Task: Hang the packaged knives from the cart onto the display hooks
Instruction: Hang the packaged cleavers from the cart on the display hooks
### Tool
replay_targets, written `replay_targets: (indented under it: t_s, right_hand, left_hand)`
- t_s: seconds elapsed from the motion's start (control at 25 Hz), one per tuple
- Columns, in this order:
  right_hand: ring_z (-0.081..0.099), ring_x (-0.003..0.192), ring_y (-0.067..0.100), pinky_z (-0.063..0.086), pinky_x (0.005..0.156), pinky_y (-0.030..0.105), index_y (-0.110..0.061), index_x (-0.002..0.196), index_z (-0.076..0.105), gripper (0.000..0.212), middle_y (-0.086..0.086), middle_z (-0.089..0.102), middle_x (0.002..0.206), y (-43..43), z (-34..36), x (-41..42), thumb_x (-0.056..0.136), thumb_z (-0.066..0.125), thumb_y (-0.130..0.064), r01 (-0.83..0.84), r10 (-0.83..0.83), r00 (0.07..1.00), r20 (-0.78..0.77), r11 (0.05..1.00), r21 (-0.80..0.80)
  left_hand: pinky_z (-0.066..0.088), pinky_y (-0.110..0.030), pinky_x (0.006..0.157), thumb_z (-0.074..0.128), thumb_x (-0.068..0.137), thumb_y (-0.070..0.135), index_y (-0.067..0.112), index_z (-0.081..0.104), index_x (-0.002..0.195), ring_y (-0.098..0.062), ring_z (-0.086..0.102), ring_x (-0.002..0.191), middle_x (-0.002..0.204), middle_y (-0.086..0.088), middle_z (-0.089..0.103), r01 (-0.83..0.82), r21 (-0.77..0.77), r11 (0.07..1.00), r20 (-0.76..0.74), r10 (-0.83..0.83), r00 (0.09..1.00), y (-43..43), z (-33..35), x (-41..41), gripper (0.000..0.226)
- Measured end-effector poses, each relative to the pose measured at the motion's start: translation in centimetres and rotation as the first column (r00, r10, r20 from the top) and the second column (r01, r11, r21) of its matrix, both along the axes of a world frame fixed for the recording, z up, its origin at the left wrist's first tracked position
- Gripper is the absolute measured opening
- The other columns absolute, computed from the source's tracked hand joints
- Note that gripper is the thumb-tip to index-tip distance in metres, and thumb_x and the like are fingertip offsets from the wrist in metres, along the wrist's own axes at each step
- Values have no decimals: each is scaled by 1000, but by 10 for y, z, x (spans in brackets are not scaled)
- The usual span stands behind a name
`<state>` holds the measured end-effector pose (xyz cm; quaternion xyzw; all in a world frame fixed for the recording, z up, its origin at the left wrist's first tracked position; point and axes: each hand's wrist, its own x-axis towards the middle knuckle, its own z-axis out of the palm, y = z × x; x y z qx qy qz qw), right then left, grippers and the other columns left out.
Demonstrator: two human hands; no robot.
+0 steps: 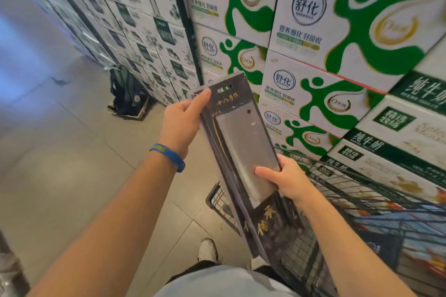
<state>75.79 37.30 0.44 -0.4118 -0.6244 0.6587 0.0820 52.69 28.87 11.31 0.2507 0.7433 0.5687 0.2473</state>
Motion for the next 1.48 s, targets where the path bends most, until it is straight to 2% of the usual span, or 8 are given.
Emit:
replay_targets:
  t_s: [0.2,0.4,0.56,0.72,0.88,1.0,1.28,1.48]
  right_hand:
    - [77,86,16,62,65,28,-26,113,67,98,-2,80,97,-17,-2,-2,34,88,-79,255,-294,949,-115,929,-269]
    - [78,86,20,63,67,34,-23,116,68,83,1,80,97,-20,-2,28,46,88,-63,423,-469,880,-80,848,-319]
    - [78,78,20,63,62,34,-28,109,67,66,-1,80,88,-19,-13,57,51,88,-52,485,-536,841,-68,804,-344]
    - [78,83,21,61,89,48,-22,102,73,69,-1,81,90,0,-28,73,44,91,-55,582,-600,800,2,776,-244]
    - [75,93,22,58,95,48,-34,88,71,68,-7,79,95,4,-36,64,36,90,-73,476,-471,880,68,872,-113]
    - [76,88,21,61,87,49,-35,88,68,82,-7,79,90,-18,-29,40,28,81,-88,360,-354,931,86,930,-70]
    - [75,74,20,60,62,41,-20,86,74,88,-2,77,75,-89,3,-3,43,66,-97,73,-73,997,1,994,79]
    - [73,66,23,57,59,41,-10,81,69,83,2,75,70,-197,23,-21,56,69,-89,-220,228,973,-39,966,136]
  left_hand:
    - [51,-33,77,48,81,77,24,71,93,-7,69,80,90,4,73,306,-103,946,449,-231,863,-2,-29,45,58]
    - [45,-43,107,53,82,71,22,70,122,-21,65,116,121,-2,71,365,-35,930,674,-248,696,-32,-86,121,66]
    - [51,-37,96,65,70,76,12,72,105,-20,70,102,105,-2,75,316,-110,942,537,-211,817,-28,-95,136,73]
    - [31,-14,49,59,76,74,22,51,64,-2,39,52,58,10,44,-71,-261,963,56,89,994,-56,-102,122,55]
    - [54,-41,64,67,85,53,12,60,75,-19,59,69,70,-6,59,-448,-153,881,306,473,826,-115,-110,98,43]
    - [55,-31,59,76,69,62,19,63,65,-22,67,66,66,1,68,-570,-165,805,294,592,751,-163,-111,97,45]
    - [53,-63,84,77,50,80,18,62,89,-28,62,79,87,-12,65,-736,-127,664,170,746,644,-280,-87,130,75]
    - [49,-64,87,78,41,82,17,59,92,-22,57,79,86,-10,60,-918,-22,395,166,907,386,-399,-71,197,85]
